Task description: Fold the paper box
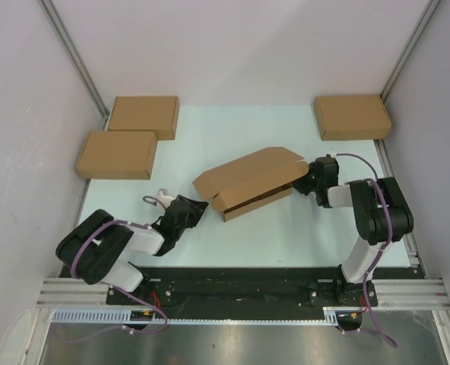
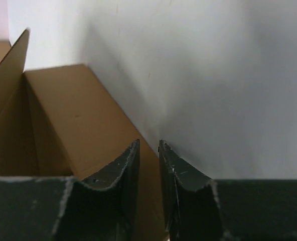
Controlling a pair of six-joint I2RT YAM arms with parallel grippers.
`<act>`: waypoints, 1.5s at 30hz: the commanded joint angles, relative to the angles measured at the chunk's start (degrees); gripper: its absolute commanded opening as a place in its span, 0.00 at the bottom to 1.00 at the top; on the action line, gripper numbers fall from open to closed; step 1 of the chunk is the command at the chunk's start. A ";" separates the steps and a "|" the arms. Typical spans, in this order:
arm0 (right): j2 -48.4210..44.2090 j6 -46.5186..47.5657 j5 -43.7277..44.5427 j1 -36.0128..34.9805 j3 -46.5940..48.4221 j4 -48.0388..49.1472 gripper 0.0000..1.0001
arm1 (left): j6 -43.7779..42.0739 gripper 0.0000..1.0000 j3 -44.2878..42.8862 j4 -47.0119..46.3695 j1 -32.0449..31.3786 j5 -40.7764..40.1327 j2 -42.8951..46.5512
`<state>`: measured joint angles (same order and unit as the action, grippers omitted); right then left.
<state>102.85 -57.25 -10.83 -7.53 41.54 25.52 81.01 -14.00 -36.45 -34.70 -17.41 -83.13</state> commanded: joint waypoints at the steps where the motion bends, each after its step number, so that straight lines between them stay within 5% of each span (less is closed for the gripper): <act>1: -7.83 1.35 -0.16 -3.01 -5.49 -0.73 0.27 | -0.59 0.41 -1.82 -5.31 0.77 2.03 -1.33; 18: -37.35 -0.40 8.98 -19.63 -22.99 -13.55 0.26 | -9.20 0.45 1.07 12.61 1.56 0.63 15.71; 24: -54.99 5.83 17.06 -19.63 -21.16 -30.25 0.35 | -12.45 0.48 0.91 26.04 2.18 -4.73 27.66; 30: -63.90 11.81 13.83 -20.33 -16.94 -37.12 0.39 | -14.56 0.51 -0.42 37.75 2.27 -6.32 38.28; 35: -61.38 13.57 8.81 -23.93 -14.04 -29.84 0.43 | -15.70 0.52 0.73 33.20 2.27 -5.27 41.56; 45: -43.88 20.95 10.83 -21.13 3.28 -29.73 0.48 | -24.76 0.54 -11.48 31.70 2.35 -7.29 33.92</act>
<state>54.89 -40.51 -0.78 -30.94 38.48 -6.42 61.34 -20.38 -2.31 -32.49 -22.79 -47.64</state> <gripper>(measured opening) 0.471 0.541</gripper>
